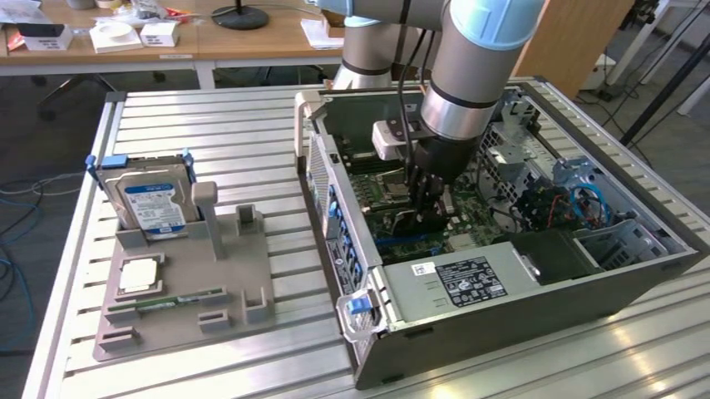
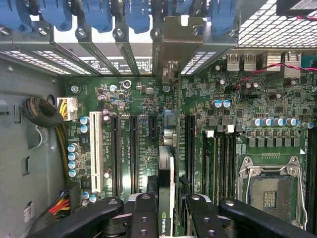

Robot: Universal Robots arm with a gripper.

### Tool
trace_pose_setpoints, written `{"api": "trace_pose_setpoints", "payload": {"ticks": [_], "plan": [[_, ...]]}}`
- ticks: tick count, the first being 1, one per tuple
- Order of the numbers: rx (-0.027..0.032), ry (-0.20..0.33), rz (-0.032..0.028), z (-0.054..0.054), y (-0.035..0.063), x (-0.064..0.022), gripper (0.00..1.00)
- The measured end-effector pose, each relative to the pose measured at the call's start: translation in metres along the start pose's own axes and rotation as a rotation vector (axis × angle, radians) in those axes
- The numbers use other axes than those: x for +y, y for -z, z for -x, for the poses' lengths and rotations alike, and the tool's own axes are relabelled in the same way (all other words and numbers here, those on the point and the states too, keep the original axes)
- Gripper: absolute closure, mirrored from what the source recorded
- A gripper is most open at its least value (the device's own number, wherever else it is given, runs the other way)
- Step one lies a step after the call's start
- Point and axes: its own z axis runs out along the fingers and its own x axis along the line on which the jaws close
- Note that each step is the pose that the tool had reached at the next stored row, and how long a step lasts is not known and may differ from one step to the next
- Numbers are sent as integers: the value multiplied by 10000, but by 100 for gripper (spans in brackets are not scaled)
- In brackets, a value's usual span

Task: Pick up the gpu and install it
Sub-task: 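Press down on the gpu until it lock into place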

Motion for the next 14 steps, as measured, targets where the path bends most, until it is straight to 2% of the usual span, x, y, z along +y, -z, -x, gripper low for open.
{"api": "trace_pose_setpoints", "payload": {"ticks": [14], "plan": [[2, 12, 1, 0, 15, 0, 73]]}}
